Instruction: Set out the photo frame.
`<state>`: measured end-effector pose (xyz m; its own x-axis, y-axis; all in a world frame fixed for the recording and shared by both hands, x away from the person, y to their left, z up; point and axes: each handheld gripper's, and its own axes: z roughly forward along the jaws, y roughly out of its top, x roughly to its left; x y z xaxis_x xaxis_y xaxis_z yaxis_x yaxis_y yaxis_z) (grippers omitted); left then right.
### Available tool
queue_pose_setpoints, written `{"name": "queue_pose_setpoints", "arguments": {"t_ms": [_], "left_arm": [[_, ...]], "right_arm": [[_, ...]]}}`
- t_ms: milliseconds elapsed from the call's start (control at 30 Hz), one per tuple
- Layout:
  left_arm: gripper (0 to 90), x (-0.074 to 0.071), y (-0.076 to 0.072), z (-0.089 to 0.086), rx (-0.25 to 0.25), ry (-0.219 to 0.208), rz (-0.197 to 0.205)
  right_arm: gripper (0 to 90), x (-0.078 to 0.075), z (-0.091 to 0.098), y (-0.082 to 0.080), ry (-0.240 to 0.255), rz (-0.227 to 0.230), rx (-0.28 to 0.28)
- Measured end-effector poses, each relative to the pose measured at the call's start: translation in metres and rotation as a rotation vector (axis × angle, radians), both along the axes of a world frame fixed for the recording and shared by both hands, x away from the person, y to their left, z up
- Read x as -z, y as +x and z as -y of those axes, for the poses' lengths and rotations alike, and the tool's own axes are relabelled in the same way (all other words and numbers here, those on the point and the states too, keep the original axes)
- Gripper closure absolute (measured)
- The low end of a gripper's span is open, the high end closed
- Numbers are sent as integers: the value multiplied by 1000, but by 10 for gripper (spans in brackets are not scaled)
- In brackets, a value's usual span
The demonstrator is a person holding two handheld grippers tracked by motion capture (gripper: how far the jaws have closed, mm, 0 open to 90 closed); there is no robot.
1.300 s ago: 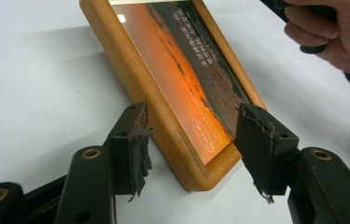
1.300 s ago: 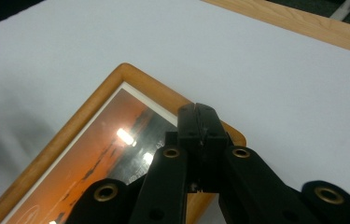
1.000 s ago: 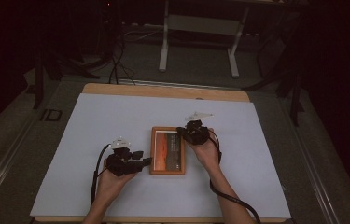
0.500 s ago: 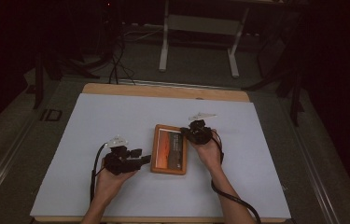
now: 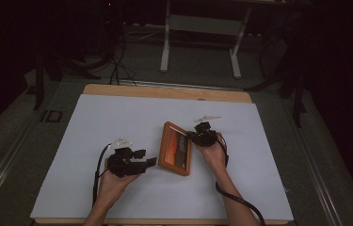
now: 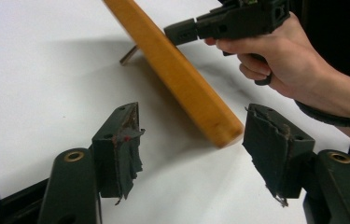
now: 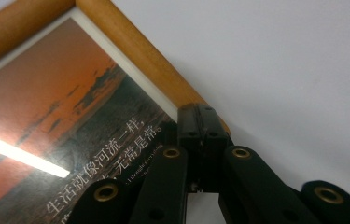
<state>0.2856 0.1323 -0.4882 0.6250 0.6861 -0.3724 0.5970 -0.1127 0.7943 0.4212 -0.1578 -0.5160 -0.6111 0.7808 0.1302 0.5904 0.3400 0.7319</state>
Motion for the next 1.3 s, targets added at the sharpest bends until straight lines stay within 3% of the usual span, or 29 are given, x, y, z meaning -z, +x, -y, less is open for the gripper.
{"name": "queue_pose_setpoints", "arguments": {"t_ms": [167, 467, 833, 1067, 1300], "left_arm": [[316, 2, 0, 9, 4, -4, -12], [280, 11, 5, 30, 11, 29, -52], [467, 21, 16, 45, 14, -32, -126], [504, 24, 20, 51, -31, -54, -161], [526, 23, 23, 52, -41, -66, -187]], "right_arm": [[900, -1, -2, -1, -32, 8, -11], [900, 0, 0, 0, -17, 7, -16], [900, 0, 0, -1, -12, 9, -9], [900, 1, 0, -1, -7, 10, -8], [900, 2, 3, 0, 22, -7, 1]]}}
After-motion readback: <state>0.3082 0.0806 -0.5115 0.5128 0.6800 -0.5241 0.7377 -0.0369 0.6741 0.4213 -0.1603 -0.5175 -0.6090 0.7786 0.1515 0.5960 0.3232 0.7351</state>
